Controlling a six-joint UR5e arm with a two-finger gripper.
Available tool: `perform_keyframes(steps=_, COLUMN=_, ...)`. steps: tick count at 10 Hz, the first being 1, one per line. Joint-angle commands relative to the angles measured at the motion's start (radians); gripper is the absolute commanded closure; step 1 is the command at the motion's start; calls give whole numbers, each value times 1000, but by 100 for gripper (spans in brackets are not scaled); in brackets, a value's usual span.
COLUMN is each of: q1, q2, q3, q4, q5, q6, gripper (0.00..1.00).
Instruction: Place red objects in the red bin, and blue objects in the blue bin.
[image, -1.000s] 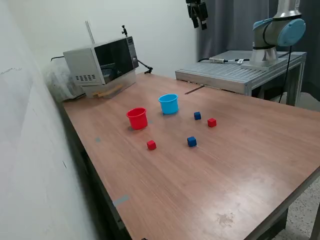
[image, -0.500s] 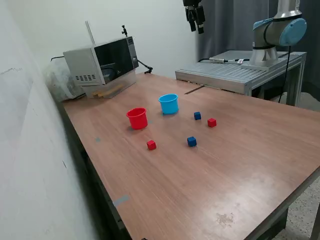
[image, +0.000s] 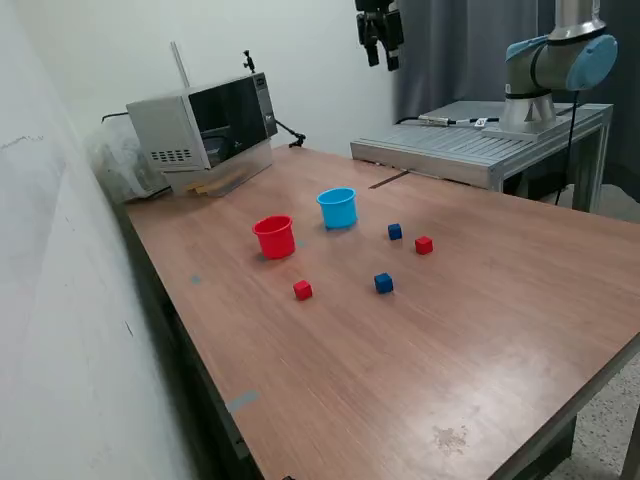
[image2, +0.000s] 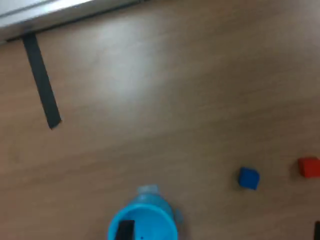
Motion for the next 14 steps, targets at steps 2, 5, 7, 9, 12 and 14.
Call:
perform_keyframes(steps=2, q1=37, q2=116, q3=-100, q4=-42, q5=2, q6=-1, gripper=0)
perform_keyframes(steps=5, q1=24, q2=228, q3=-54, q4=-149, q5=2, q6=-3, gripper=0)
perform_keyframes(steps=7, q1=-13, q2=221, q3=108, q4=-241, q5=2, q6=3, gripper=0)
perform_keyframes(steps=9, q1=-20, q2=186, q3=220, q4=-247, q5=2, q6=29, gripper=0)
perform_keyframes(steps=12, q1=32, q2=118, q3=297, q4=-281, q5=54, q6=43, gripper=0)
perform_keyframes(steps=14, q1=28, q2=118, q3=296, q4=-322, q5=67, q6=119, gripper=0)
